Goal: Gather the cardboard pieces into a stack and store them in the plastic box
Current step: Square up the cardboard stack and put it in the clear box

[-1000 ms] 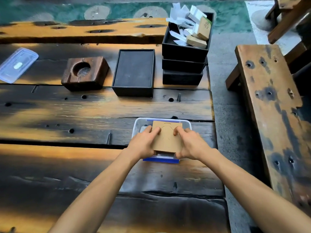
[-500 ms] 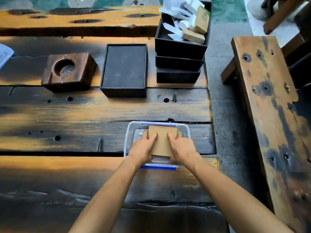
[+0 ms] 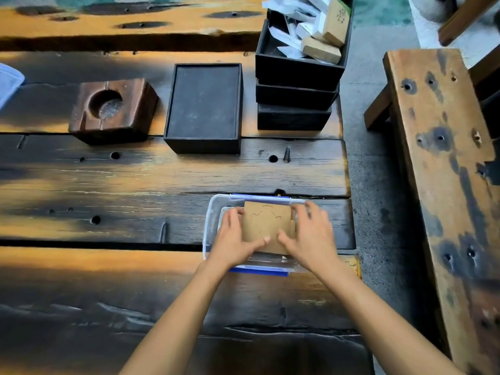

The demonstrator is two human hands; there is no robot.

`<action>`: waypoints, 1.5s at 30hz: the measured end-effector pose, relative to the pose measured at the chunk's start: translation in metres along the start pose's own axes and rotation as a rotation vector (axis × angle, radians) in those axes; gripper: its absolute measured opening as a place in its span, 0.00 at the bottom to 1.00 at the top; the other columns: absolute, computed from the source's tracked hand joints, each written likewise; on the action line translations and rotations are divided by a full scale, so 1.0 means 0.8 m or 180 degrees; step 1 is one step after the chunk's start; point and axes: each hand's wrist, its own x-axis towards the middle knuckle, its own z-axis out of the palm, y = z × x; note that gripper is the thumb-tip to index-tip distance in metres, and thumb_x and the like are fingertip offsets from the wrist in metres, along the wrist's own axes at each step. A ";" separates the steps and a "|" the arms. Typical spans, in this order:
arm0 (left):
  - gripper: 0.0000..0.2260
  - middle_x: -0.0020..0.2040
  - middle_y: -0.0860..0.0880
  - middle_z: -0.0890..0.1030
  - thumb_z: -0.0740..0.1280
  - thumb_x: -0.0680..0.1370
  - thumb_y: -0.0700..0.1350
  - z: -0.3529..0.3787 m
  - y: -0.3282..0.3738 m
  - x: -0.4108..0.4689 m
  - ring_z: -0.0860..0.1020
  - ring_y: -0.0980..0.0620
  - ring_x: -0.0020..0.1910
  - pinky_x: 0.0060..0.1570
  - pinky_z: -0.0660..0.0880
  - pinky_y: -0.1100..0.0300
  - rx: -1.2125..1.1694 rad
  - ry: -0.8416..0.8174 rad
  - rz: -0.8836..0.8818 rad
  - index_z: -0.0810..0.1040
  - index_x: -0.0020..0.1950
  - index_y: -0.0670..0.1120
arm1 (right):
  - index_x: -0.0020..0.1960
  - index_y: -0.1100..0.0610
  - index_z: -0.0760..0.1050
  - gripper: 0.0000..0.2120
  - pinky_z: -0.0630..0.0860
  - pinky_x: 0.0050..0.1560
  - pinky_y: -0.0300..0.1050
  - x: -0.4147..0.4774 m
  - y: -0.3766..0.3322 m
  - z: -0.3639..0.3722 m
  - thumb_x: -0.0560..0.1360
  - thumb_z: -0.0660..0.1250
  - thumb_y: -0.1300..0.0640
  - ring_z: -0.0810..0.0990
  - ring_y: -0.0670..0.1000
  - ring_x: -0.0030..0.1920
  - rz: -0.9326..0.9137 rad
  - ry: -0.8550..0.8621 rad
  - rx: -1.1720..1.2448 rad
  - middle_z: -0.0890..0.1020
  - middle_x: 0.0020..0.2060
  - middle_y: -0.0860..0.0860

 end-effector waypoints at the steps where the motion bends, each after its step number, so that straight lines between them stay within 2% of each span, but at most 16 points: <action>1: 0.36 0.72 0.47 0.69 0.76 0.71 0.64 0.000 0.002 -0.003 0.73 0.45 0.68 0.67 0.73 0.48 -0.0633 0.0054 -0.0354 0.58 0.69 0.57 | 0.78 0.55 0.61 0.39 0.64 0.74 0.58 -0.002 0.011 -0.004 0.74 0.70 0.42 0.62 0.62 0.76 0.0209 0.0137 0.0326 0.63 0.78 0.59; 2: 0.36 0.73 0.45 0.71 0.74 0.74 0.63 0.001 0.004 -0.003 0.73 0.44 0.69 0.69 0.72 0.48 -0.1141 0.0089 -0.0748 0.57 0.72 0.56 | 0.80 0.57 0.57 0.40 0.61 0.76 0.58 -0.003 0.021 -0.006 0.76 0.70 0.43 0.60 0.62 0.78 0.0488 0.0073 0.0678 0.62 0.79 0.59; 3: 0.36 0.75 0.44 0.71 0.73 0.76 0.62 0.003 0.007 -0.001 0.73 0.43 0.70 0.71 0.70 0.47 -0.1468 0.0131 -0.1081 0.56 0.76 0.54 | 0.80 0.59 0.56 0.40 0.64 0.75 0.58 -0.001 0.027 -0.007 0.76 0.69 0.44 0.63 0.62 0.77 0.0760 -0.0133 0.0996 0.64 0.78 0.59; 5: 0.33 0.75 0.45 0.73 0.72 0.79 0.57 0.015 0.016 0.004 0.74 0.44 0.71 0.73 0.70 0.46 -0.1670 0.0223 -0.1389 0.62 0.78 0.47 | 0.73 0.58 0.64 0.31 0.74 0.65 0.56 -0.002 0.029 -0.003 0.76 0.70 0.47 0.73 0.62 0.69 0.1156 -0.0622 0.1347 0.78 0.67 0.58; 7: 0.22 0.70 0.45 0.79 0.73 0.79 0.52 0.031 0.024 0.011 0.78 0.45 0.65 0.68 0.74 0.49 -0.1593 0.0330 -0.1403 0.73 0.69 0.45 | 0.67 0.56 0.66 0.27 0.78 0.59 0.54 -0.004 0.024 0.005 0.74 0.72 0.49 0.77 0.61 0.64 0.1189 -0.0779 0.1313 0.82 0.58 0.56; 9: 0.19 0.63 0.45 0.83 0.74 0.78 0.51 0.041 0.033 0.013 0.81 0.44 0.60 0.60 0.78 0.52 -0.1383 0.0361 -0.1399 0.76 0.64 0.45 | 0.67 0.57 0.65 0.30 0.79 0.59 0.54 -0.003 0.019 0.007 0.72 0.73 0.49 0.78 0.61 0.62 0.1201 -0.0795 0.1278 0.82 0.58 0.57; 13: 0.26 0.63 0.46 0.83 0.77 0.74 0.55 0.038 0.033 0.011 0.81 0.44 0.62 0.64 0.78 0.48 -0.1008 0.0217 -0.1122 0.74 0.67 0.45 | 0.70 0.58 0.62 0.37 0.77 0.48 0.49 0.003 0.027 0.007 0.69 0.75 0.47 0.80 0.60 0.57 0.1102 -0.0894 0.1024 0.81 0.57 0.57; 14: 0.30 0.65 0.47 0.82 0.77 0.74 0.57 0.034 0.030 0.009 0.80 0.44 0.64 0.66 0.77 0.48 -0.0982 0.0155 -0.1037 0.72 0.70 0.45 | 0.71 0.58 0.61 0.38 0.76 0.48 0.49 0.004 0.031 0.008 0.69 0.75 0.46 0.79 0.60 0.58 0.1016 -0.0916 0.0975 0.81 0.58 0.57; 16: 0.39 0.72 0.47 0.78 0.75 0.75 0.62 0.026 0.023 0.005 0.77 0.44 0.69 0.71 0.73 0.48 -0.0975 0.0074 -0.1015 0.65 0.78 0.45 | 0.76 0.59 0.57 0.43 0.78 0.53 0.51 0.006 0.037 0.009 0.71 0.74 0.44 0.79 0.60 0.61 0.0935 -0.0968 0.1024 0.81 0.62 0.58; 18: 0.43 0.76 0.45 0.73 0.69 0.77 0.66 0.018 0.018 -0.001 0.73 0.43 0.74 0.72 0.69 0.53 -0.0802 0.0125 -0.1025 0.57 0.83 0.45 | 0.82 0.59 0.47 0.50 0.76 0.62 0.52 0.005 0.041 0.006 0.73 0.73 0.42 0.76 0.60 0.67 0.0922 -0.0996 0.1180 0.77 0.69 0.58; 20: 0.43 0.78 0.43 0.70 0.65 0.79 0.67 0.013 0.017 -0.007 0.69 0.42 0.77 0.69 0.66 0.54 -0.0446 0.0243 -0.0878 0.53 0.84 0.44 | 0.83 0.59 0.43 0.51 0.73 0.70 0.55 0.001 0.041 0.004 0.75 0.71 0.41 0.72 0.61 0.73 0.0822 -0.0883 0.1282 0.69 0.77 0.58; 23: 0.40 0.83 0.41 0.62 0.62 0.82 0.63 0.010 0.025 -0.021 0.61 0.42 0.81 0.78 0.61 0.50 0.0190 0.0322 -0.0394 0.52 0.84 0.41 | 0.83 0.54 0.39 0.50 0.57 0.80 0.58 -0.012 0.039 0.002 0.77 0.67 0.38 0.54 0.60 0.82 0.0454 -0.0617 0.1089 0.49 0.83 0.57; 26: 0.40 0.86 0.43 0.49 0.59 0.83 0.65 0.009 0.034 -0.030 0.48 0.42 0.84 0.82 0.50 0.45 0.0915 0.0257 -0.0021 0.48 0.85 0.43 | 0.83 0.50 0.36 0.47 0.46 0.81 0.59 -0.021 0.036 -0.001 0.79 0.62 0.35 0.40 0.59 0.83 0.0111 -0.0439 0.0644 0.38 0.82 0.58; 30: 0.41 0.85 0.48 0.37 0.50 0.80 0.72 0.007 0.042 -0.052 0.38 0.41 0.84 0.81 0.41 0.40 0.1767 0.0534 0.0297 0.42 0.85 0.51 | 0.83 0.49 0.37 0.45 0.39 0.79 0.63 -0.041 0.035 -0.010 0.79 0.56 0.30 0.35 0.60 0.82 -0.0145 -0.0282 0.0106 0.35 0.82 0.59; 35: 0.45 0.84 0.49 0.33 0.38 0.73 0.78 0.006 0.046 -0.082 0.34 0.41 0.83 0.77 0.35 0.36 0.2149 0.0681 0.0466 0.39 0.85 0.56 | 0.83 0.46 0.36 0.45 0.38 0.78 0.67 -0.072 0.038 -0.016 0.77 0.51 0.27 0.33 0.62 0.81 -0.0076 -0.0192 -0.0036 0.33 0.81 0.59; 45: 0.45 0.80 0.51 0.28 0.38 0.73 0.78 0.016 0.030 -0.137 0.33 0.41 0.82 0.77 0.35 0.32 0.2467 0.0502 0.0717 0.37 0.84 0.56 | 0.82 0.45 0.33 0.44 0.36 0.77 0.68 -0.149 0.036 0.000 0.76 0.45 0.24 0.31 0.60 0.80 0.0158 -0.0178 -0.0360 0.31 0.81 0.57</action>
